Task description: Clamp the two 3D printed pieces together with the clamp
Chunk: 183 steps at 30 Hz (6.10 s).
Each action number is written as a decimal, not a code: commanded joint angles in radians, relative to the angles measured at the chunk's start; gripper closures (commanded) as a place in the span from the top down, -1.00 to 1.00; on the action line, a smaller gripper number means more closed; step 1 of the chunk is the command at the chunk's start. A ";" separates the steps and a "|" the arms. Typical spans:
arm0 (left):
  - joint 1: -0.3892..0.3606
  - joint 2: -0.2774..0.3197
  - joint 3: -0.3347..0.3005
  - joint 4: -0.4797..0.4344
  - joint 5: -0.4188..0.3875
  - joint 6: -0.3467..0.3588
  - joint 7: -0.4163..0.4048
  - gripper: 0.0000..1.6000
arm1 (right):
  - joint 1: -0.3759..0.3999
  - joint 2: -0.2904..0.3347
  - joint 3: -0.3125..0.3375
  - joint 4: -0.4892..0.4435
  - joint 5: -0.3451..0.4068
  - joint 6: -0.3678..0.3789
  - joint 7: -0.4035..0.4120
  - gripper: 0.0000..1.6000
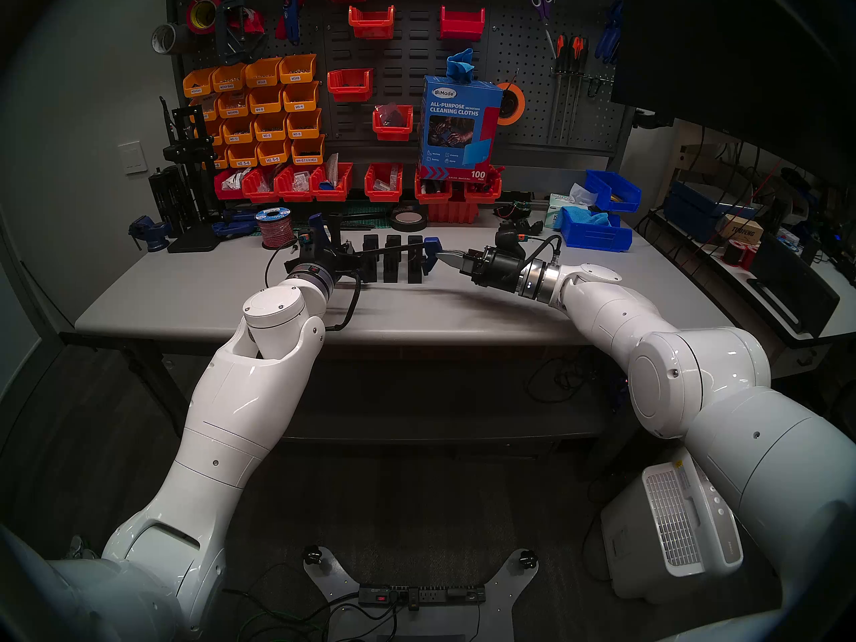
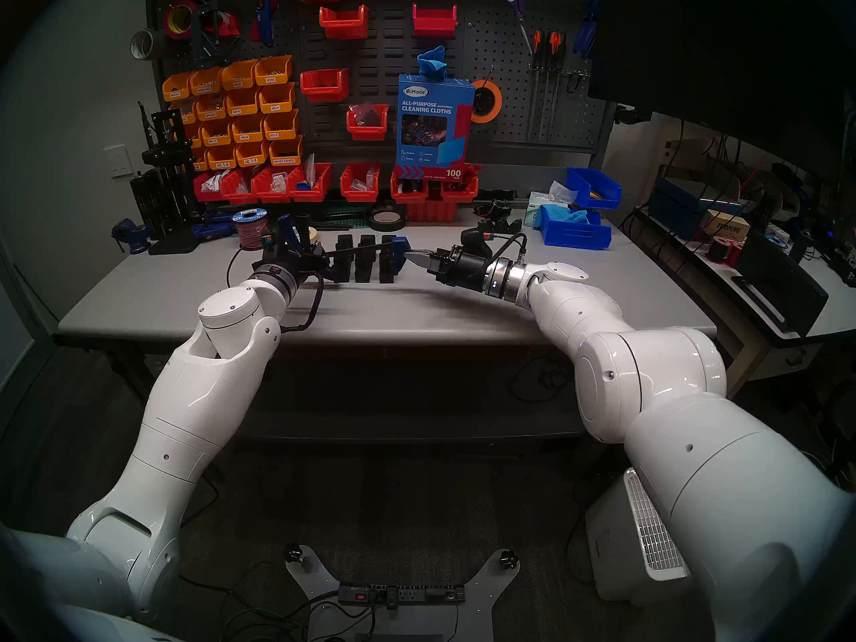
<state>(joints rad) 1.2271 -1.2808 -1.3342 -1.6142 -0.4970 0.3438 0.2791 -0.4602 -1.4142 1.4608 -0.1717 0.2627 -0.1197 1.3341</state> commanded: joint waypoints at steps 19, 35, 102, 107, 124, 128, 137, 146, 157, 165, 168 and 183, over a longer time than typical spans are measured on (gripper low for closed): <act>-0.067 0.023 -0.027 -0.042 0.022 -0.027 -0.026 -1.00 | 0.047 0.009 0.013 -0.021 0.008 0.001 0.004 -1.00; -0.075 0.036 -0.044 -0.033 0.028 -0.027 -0.032 -1.00 | 0.048 0.008 0.015 -0.020 0.007 0.001 0.005 -1.00; -0.122 0.012 -0.038 0.005 0.061 -0.037 -0.052 -1.00 | 0.049 0.008 0.020 -0.017 0.003 0.000 0.006 -1.00; -0.145 0.003 -0.036 0.027 0.068 -0.039 -0.057 -1.00 | 0.049 0.008 0.020 -0.017 0.003 0.000 0.006 -1.00; -0.211 -0.024 -0.024 0.110 0.094 -0.051 -0.082 -1.00 | 0.049 0.008 0.021 -0.016 0.002 -0.001 0.006 -1.00; -0.219 -0.029 -0.022 0.125 0.101 -0.057 -0.092 -1.00 | 0.049 0.008 0.021 -0.016 0.002 0.000 0.007 -1.00; -0.230 -0.034 -0.024 0.142 0.110 -0.065 -0.105 -1.00 | 0.050 0.008 0.021 -0.016 0.002 0.000 0.007 -1.00; -0.235 -0.039 -0.029 0.155 0.120 -0.075 -0.115 -1.00 | 0.050 0.008 0.021 -0.016 0.002 0.000 0.007 -1.00; -0.233 -0.039 -0.038 0.154 0.128 -0.080 -0.126 -1.00 | 0.050 0.008 0.022 -0.016 0.001 0.000 0.007 -1.00; -0.223 -0.037 -0.038 0.140 0.137 -0.067 -0.128 -1.00 | 0.050 0.008 0.022 -0.015 0.001 0.000 0.007 -1.00; -0.221 -0.036 -0.038 0.138 0.140 -0.064 -0.129 -1.00 | 0.050 0.008 0.022 -0.015 0.001 0.000 0.007 -1.00; -0.231 -0.028 -0.042 0.142 0.155 -0.034 -0.126 -1.00 | 0.050 0.008 0.022 -0.015 0.001 0.000 0.007 -1.00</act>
<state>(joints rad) 1.0575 -1.3112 -1.3594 -1.4300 -0.3453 0.3183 0.1478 -0.4549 -1.4040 1.4766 -0.1646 0.2569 -0.1220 1.3401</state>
